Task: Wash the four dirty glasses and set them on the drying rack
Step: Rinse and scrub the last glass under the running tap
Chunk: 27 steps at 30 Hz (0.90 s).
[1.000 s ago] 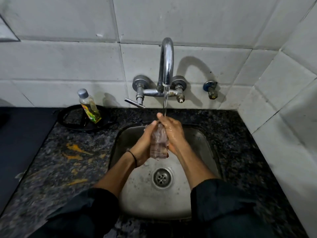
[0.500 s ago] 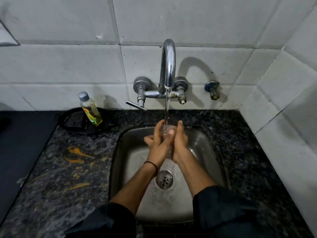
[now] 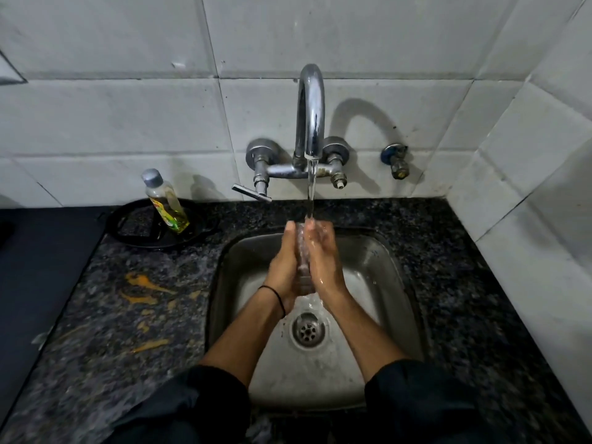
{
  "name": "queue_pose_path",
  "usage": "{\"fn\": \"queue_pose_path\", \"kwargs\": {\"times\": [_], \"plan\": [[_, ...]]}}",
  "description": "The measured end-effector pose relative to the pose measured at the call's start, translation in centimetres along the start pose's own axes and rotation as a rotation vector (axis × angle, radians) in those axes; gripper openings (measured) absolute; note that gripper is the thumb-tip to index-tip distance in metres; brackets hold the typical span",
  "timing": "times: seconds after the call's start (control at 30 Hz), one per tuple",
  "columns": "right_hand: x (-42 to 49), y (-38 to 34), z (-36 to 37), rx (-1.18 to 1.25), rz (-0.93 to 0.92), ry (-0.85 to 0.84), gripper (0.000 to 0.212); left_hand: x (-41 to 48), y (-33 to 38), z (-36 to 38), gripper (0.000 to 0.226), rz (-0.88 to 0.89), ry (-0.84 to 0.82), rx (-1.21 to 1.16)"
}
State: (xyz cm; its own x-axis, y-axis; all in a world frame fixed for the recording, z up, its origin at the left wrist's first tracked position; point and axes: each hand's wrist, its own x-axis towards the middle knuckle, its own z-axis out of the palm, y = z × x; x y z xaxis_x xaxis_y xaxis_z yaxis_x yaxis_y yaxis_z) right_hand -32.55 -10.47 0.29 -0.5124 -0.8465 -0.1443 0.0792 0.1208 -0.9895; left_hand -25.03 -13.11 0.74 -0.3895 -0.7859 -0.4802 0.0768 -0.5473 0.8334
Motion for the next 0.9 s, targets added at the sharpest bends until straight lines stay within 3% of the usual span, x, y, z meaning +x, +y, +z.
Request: {"fn": "queue_pose_path", "kwargs": {"times": [0.07,0.17,0.23,0.3,0.4,0.47,0.53,0.63,0.73,0.9], "plan": [[-0.1,0.5,0.7,-0.113,-0.077,-0.019,0.029,0.7,0.2,0.3,0.063,0.003,0.163,0.016],[-0.2,0.4,1.9,-0.21,-0.092,0.12,0.04,1.3,-0.7,0.8,0.06,0.218,0.286,0.224],[0.1,-0.2,1.8,-0.087,-0.001,0.231,0.041,0.5,-1.2,0.6,0.041,0.339,0.169,0.275],[1.0,-0.5,1.1,0.098,0.165,0.269,0.055,-0.5,-1.6,0.7,0.04,0.354,0.007,0.18],[0.5,-0.3,0.7,0.211,0.216,0.133,0.066,-0.2,-1.1,0.5,0.041,0.147,-0.02,0.052],[-0.5,0.0,1.0,0.019,0.012,0.077,0.042,0.7,-0.7,0.0,0.057,-0.162,-0.016,-0.197],[-1.3,0.6,1.0,-0.2,-0.238,0.023,0.02,1.6,-1.0,-0.7,0.048,-0.287,0.011,-0.3],[-1.2,1.7,0.6,-0.453,-0.547,-0.078,0.026,1.7,-1.4,-0.8,0.037,-0.284,-0.02,-0.3],[-0.5,1.9,-1.2,-0.925,-0.866,-0.097,0.028,1.5,-0.4,-1.3,0.026,-0.312,-0.086,-0.42],[1.0,-1.2,-3.9,-1.338,-1.025,-0.333,0.034,3.1,-1.2,-1.7,0.038,-0.172,-0.009,-0.596]]}}
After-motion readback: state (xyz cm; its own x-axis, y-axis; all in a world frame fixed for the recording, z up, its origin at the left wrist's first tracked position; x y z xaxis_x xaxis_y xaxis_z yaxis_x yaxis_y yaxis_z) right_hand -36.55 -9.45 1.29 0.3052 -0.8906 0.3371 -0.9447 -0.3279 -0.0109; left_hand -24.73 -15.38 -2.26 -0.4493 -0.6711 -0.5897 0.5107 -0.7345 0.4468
